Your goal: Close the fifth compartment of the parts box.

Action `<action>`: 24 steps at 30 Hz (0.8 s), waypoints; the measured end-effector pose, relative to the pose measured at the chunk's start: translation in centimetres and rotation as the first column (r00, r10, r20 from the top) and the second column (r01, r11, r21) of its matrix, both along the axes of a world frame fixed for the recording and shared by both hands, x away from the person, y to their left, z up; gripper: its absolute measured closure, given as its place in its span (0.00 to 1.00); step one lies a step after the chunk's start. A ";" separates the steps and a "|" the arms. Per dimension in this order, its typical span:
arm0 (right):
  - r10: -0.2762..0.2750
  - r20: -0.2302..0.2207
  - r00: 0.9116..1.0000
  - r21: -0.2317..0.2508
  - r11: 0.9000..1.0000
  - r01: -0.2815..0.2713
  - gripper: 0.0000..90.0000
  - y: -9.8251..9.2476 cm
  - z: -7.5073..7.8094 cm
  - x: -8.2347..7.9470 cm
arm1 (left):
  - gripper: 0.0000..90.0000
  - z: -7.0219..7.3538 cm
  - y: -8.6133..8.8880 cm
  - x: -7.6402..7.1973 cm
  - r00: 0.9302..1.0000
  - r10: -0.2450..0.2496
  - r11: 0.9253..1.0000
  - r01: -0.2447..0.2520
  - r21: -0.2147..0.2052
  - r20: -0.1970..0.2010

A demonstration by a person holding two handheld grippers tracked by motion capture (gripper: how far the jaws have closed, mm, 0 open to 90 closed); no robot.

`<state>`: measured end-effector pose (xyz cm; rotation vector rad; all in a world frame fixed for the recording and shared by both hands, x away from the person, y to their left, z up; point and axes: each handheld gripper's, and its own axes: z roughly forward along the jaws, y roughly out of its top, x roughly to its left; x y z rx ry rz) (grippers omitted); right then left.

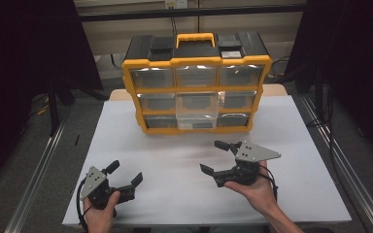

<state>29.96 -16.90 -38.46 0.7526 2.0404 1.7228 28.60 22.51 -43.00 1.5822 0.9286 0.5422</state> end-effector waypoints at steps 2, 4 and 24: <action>0.006 0.003 1.000 0.007 1.000 -0.006 0.16 0.2 0.1 0.1 | 0.04 0.0 0.0 0.0 1.000 -0.001 1.000 0.001 0.001 0.002; 0.016 0.004 1.000 0.008 1.000 -0.016 0.17 0.4 0.3 0.3 | 0.04 0.0 0.0 0.0 1.000 0.000 1.000 0.000 0.001 0.001; 0.073 0.014 0.997 -0.001 0.997 -0.073 0.36 2.6 1.6 2.7 | 0.04 -0.1 0.1 0.3 1.000 0.002 1.000 -0.002 0.004 -0.004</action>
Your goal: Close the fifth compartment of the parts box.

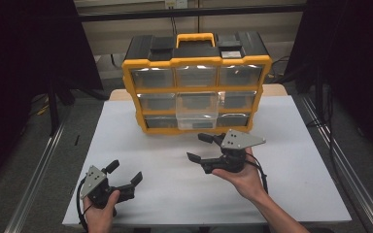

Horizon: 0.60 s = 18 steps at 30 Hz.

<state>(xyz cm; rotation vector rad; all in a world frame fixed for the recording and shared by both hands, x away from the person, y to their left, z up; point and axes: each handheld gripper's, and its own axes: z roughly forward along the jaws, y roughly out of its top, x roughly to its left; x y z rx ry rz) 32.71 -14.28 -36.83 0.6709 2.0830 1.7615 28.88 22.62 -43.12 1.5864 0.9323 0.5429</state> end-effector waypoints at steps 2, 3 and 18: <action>0.002 -0.002 1.000 0.014 1.000 -0.002 0.41 0.0 0.0 0.3 | 0.04 0.0 -0.1 0.0 1.000 -0.002 1.000 0.002 -0.001 0.002; 0.004 0.002 1.000 0.015 1.000 -0.004 0.44 -0.1 0.0 0.5 | 0.04 0.0 -0.1 0.0 1.000 -0.002 1.000 0.002 0.001 0.003; 0.025 -0.024 0.999 -0.004 1.000 -0.025 0.71 0.2 -0.4 2.4 | 0.04 0.1 -0.5 -0.1 1.000 -0.014 1.000 0.014 0.009 0.009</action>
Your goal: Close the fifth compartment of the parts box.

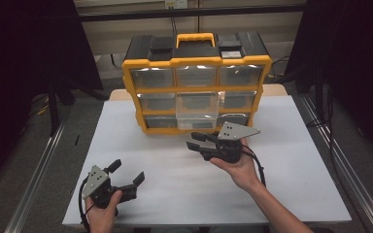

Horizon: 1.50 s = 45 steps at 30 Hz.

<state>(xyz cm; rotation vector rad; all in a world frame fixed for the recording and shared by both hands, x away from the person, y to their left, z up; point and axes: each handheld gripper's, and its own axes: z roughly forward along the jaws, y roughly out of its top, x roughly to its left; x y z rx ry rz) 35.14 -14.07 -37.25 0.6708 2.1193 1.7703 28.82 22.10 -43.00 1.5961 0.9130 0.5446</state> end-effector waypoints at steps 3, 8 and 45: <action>-0.004 -0.001 1.000 -0.003 1.000 0.004 0.76 0.1 -0.2 0.2 | 0.04 0.0 0.1 0.0 1.000 -0.005 1.000 0.005 0.005 -0.001; -0.007 0.003 1.000 -0.022 1.000 0.007 0.84 0.0 -0.5 0.5 | 0.04 0.0 -0.1 -0.1 1.000 -0.009 1.000 0.009 -0.007 -0.003; -0.115 0.055 0.992 0.000 0.993 0.115 1.00 0.0 -0.3 3.1 | 0.04 -0.1 0.0 -0.1 1.000 -0.006 1.000 0.006 -0.013 -0.005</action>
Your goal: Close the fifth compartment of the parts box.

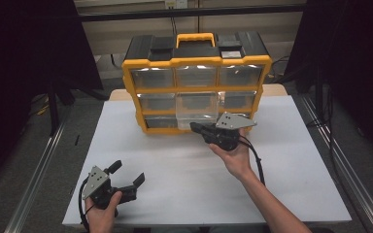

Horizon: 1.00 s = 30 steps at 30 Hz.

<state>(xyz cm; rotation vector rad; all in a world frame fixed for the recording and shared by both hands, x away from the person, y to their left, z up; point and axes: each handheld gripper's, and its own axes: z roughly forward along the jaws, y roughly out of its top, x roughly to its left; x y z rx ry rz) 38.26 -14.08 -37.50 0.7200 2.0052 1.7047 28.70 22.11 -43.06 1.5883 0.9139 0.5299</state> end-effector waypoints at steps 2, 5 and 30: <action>-0.011 0.004 1.000 -0.014 1.000 0.011 1.00 0.0 0.1 0.0 | 0.04 0.0 0.0 0.0 1.000 0.000 1.000 0.000 0.000 0.000; -0.026 0.009 1.000 -0.023 0.999 0.026 1.00 0.1 0.2 0.2 | 0.04 0.0 0.0 0.0 1.000 -0.003 1.000 0.003 0.008 -0.001; -0.069 0.018 0.997 -0.024 0.997 0.070 1.00 -0.1 0.4 1.1 | 0.04 0.0 0.1 0.0 1.000 0.003 1.000 -0.003 0.007 0.002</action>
